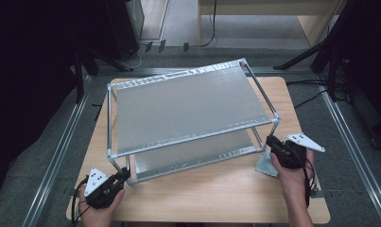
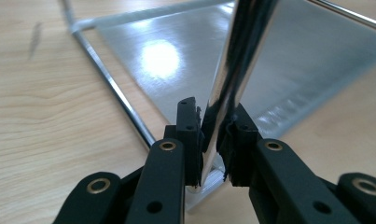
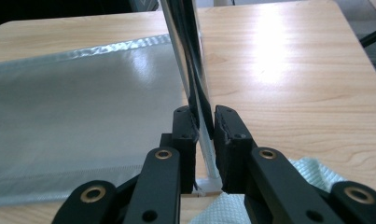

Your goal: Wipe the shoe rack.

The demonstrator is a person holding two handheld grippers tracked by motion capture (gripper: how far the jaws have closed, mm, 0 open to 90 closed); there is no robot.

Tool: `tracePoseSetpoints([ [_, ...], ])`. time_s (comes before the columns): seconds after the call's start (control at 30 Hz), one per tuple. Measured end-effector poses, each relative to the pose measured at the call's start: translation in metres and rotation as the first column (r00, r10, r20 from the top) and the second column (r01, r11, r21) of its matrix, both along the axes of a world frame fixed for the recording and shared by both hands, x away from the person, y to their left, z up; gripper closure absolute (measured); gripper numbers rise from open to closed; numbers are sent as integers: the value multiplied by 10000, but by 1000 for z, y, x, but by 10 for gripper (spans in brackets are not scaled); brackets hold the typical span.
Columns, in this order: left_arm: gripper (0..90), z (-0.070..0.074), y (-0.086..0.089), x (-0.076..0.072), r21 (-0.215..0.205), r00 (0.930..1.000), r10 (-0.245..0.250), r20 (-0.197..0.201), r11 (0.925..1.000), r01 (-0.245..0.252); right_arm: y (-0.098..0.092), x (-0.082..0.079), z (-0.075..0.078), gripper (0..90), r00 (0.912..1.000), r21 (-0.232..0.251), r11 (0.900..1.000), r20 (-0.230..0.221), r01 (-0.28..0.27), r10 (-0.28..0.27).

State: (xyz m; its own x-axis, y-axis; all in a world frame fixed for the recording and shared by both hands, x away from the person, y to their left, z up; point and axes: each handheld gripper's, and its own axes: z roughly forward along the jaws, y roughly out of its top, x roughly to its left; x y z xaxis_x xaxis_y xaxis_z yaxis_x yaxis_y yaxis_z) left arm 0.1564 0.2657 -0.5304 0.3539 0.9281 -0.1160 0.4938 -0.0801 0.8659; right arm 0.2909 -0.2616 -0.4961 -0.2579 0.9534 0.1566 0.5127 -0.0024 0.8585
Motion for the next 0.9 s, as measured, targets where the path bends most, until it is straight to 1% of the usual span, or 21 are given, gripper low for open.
tracePoseSetpoints([
  [0.07, 790, -1, -1, -5, -51, 9993, -358, 58, 9993, 358, -3, 1, -1, 789, 10000, 18, 10000, 66, 23, -23],
  [0.13, 788, -3, -1, -9, -368, 9978, -654, 104, 9972, 657, -5, 2, -1, 790, 10000, 103, 9999, 58, 27, -27],
  [0.17, 786, -3, 0, -11, -446, 9965, -831, 109, 9955, 835, -6, 2, -1, 792, 10000, 90, 10000, 63, 5, -6],
  [0.23, 785, -3, 1, -14, -335, 9937, -1109, 133, 9932, 1113, -6, 0, -1, 797, 9999, -87, 10000, 103, 27, -26],
  [0.3, 782, -3, 1, -15, -257, 9925, -1210, 161, 9923, 1214, -6, -2, 0, 798, 10000, -124, 9999, 65, 30, -29],
  [0.33, 778, -3, 1, -14, -286, 9922, -1240, 158, 9918, 1244, -7, -4, 0, 798, 10000, -127, 9999, 63, 36, -35],
  [0.37, 771, -3, 2, -13, -248, 9925, -1206, 186, 9923, 1210, -8, -6, 0, 796, 10000, -86, 10000, 21, 11, -11],
  [0.4, 764, -3, 2, -13, -327, 9928, -1181, 212, 9924, 1187, -10, -8, 1, 791, 9999, 25, 9999, -30, -106, 106],
  [0.43, 757, -2, 3, -12, -379, 9925, -1195, 241, 9920, 1204, -14, -11, 2, 764, 9993, 174, 9992, -39, -358, 359],
  [0.5, 719, -1, 5, -12, -531, 9928, -1157, 301, 9917, 1172, -24, -19, 10, 670, 9952, 514, 9939, 127, -974, 968],
  [0.57, 712, 0, 6, -12, -726, 9925, -1162, 368, 9903, 1186, -37, -27, 19, 570, 9922, 713, 9899, 324, -1228, 1207],
  [0.63, 708, 0, 5, -11, -682, 9926, -1153, 392, 9907, 1178, -52, -33, 24, 515, 9916, 1093, 9864, 552, -1226, 1171],
  [0.67, 720, 0, 4, -11, -557, 9930, -1113, 394, 9920, 1133, -58, -35, 25, 486, 9925, 1251, 9855, 568, -1148, 1084],
  [0.7, 732, -1, 4, -10, -524, 9934, -1079, 393, 9926, 1099, -64, -37, 23, 456, 9939, 1283, 9863, 511, -1037, 978],
  [0.73, 746, -1, 3, -10, -526, 9933, -1090, 392, 9924, 1110, -67, -38, 20, 417, 9959, 1172, 9892, 292, -884, 855],
  [0.8, 761, -1, 3, -11, -499, 9935, -1074, 380, 9928, 1092, -70, -40, 10, 341, 9983, 497, 9973, -186, -544, 554],
  [0.87, 754, -1, 3, -11, -572, 9937, -1055, 381, 9926, 1075, -73, -39, -2, 270, 9965, -72, 9992, -746, -391, 385],
  [0.9, 736, -1, 4, -10, -649, 9938, -1050, 365, 9921, 1072, -74, -38, -8, 245, 9946, -232, 9991, -982, -359, 335],
])
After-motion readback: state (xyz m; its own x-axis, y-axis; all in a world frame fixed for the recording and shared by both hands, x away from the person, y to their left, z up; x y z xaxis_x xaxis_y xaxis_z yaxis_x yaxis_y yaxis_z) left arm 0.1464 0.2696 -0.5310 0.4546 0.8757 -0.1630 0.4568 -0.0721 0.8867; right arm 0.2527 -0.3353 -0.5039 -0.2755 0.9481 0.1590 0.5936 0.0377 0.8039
